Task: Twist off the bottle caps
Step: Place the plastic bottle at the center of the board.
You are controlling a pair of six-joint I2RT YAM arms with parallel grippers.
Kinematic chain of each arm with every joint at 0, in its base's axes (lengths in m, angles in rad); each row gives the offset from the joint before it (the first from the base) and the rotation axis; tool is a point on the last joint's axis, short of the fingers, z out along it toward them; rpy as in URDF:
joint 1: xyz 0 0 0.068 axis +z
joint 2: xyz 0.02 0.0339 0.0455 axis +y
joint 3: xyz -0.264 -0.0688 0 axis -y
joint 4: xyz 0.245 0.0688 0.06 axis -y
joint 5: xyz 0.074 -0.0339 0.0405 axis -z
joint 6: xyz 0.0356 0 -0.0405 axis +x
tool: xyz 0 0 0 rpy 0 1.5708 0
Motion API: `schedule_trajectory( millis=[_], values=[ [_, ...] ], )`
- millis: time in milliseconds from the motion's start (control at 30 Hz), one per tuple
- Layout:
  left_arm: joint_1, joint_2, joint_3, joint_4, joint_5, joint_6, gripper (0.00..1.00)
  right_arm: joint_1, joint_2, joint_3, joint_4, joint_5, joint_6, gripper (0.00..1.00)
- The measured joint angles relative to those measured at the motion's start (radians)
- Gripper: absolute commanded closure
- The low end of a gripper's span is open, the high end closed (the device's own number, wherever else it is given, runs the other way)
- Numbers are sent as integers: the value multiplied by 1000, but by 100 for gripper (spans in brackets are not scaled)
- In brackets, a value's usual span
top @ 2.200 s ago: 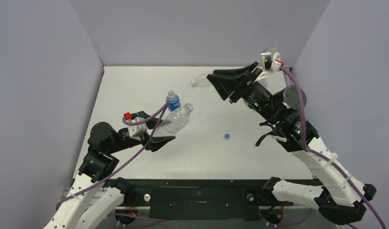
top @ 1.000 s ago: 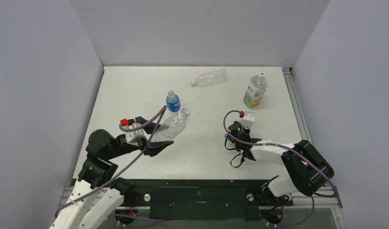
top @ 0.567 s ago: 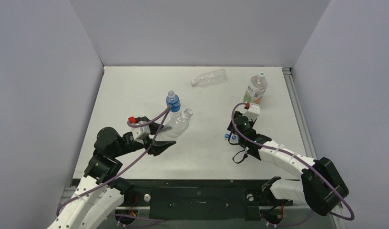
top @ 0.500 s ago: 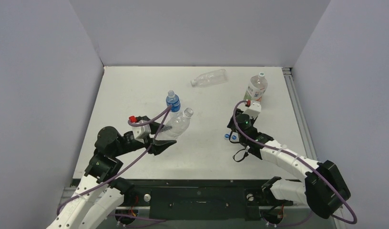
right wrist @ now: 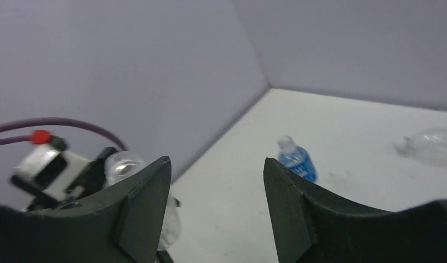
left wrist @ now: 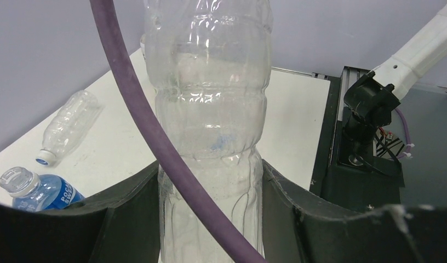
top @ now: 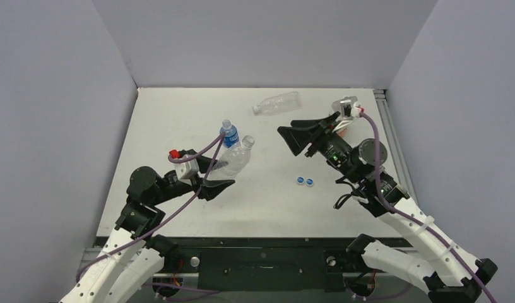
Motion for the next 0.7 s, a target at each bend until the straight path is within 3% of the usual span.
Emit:
schedule_trajectory(
  millis=[133, 267, 433, 700],
  values=[
    [1, 10, -1, 18, -9, -12, 100, 15, 24, 84, 161, -245, 55, 37],
    [1, 11, -8, 43, -16, -19, 100, 68, 72, 116, 251, -346, 84, 36],
    [1, 16, -10, 54, -18, -31, 100, 155, 169, 152, 242, -370, 70, 36],
    [7, 13, -14, 56, -22, -39, 100, 259, 248, 281, 103, -259, -46, 42]
  ],
)
